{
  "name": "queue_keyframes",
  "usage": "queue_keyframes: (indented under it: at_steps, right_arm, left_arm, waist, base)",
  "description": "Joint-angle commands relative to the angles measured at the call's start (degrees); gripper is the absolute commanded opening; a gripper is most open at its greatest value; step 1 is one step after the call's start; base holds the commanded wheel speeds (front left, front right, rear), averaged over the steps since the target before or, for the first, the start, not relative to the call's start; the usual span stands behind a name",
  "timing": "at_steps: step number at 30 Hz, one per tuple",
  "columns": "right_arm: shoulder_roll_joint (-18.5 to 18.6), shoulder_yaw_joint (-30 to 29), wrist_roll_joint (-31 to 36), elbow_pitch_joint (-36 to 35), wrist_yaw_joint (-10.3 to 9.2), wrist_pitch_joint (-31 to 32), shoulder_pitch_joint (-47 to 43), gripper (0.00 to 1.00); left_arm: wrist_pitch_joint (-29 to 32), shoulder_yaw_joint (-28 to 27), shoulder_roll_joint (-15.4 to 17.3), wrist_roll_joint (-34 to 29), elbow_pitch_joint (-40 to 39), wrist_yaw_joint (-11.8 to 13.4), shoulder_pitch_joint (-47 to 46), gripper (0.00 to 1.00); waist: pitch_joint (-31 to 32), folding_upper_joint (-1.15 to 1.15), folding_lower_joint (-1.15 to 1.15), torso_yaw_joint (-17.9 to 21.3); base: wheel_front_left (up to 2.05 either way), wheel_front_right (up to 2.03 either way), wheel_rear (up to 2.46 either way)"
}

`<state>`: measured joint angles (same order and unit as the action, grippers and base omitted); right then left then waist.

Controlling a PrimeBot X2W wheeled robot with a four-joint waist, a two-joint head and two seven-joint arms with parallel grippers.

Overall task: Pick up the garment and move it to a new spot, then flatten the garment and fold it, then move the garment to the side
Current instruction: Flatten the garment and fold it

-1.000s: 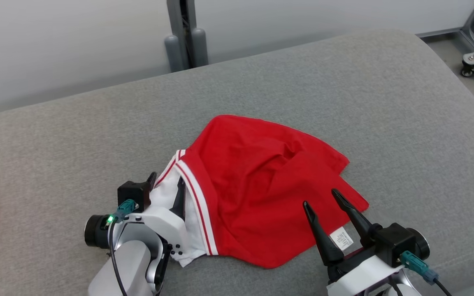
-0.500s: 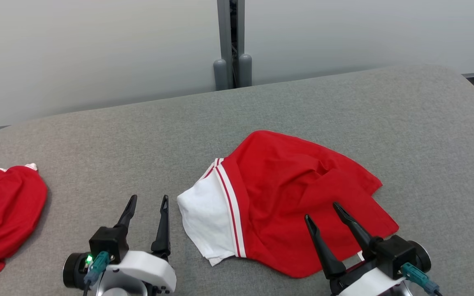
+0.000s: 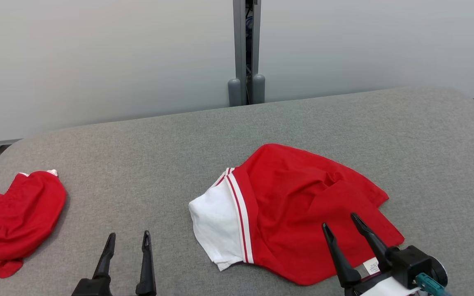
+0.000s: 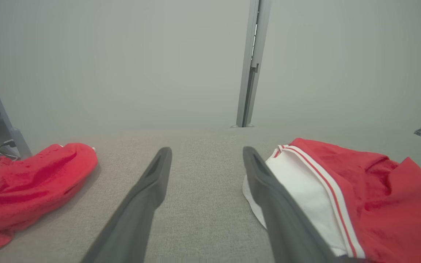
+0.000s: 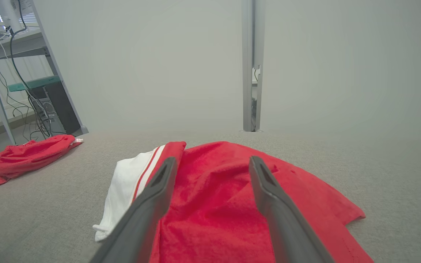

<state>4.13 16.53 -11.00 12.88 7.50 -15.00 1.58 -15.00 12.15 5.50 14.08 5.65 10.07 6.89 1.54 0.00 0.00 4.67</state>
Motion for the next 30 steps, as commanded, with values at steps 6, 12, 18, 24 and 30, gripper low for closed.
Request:
queue_keyframes:
  at_steps: [6,12,18,24,30]
  right_arm:
    - [-0.20,-3.45,0.02,-0.10,-0.02,-0.29,-3.39,1.00]
    - [-0.47,-4.01,0.34,-0.29,-0.02,-0.29,-4.48,1.00]
    - [-0.85,-3.78,0.23,-0.29,-0.02,-0.29,-4.03,1.00]
    - [-0.98,-2.54,0.27,-0.27,-0.02,-0.29,-3.15,1.00]
    - [-0.30,-1.08,0.11,0.14,-0.02,-0.29,-1.74,1.00]
  left_arm:
    - [-0.25,-2.50,-1.15,-2.45,-1.14,-0.20,3.22,1.00]
    - [-0.25,-3.40,-1.78,-3.94,-1.43,-1.14,4.12,1.00]
    - [-0.25,-4.08,-2.14,-5.19,-1.26,-1.76,4.39,1.00]
    - [-0.25,-3.71,-2.35,-6.20,2.66,-3.97,0.97,1.00]
    - [-0.25,-2.27,-2.33,-6.87,10.70,-8.11,-6.07,1.00]
  waist:
    - [1.39,0.00,0.00,-0.47]
    - [1.49,0.00,0.00,-0.61]
    - [1.46,0.00,0.00,-0.62]
    - [0.65,0.00,0.00,0.27]
    - [-1.03,0.00,0.00,1.61]
  base:
    - [0.00,0.00,0.00]
    - [0.00,0.00,0.00]
    - [0.00,0.00,0.00]
    - [0.00,0.00,0.00]
    - [0.00,0.00,0.00]
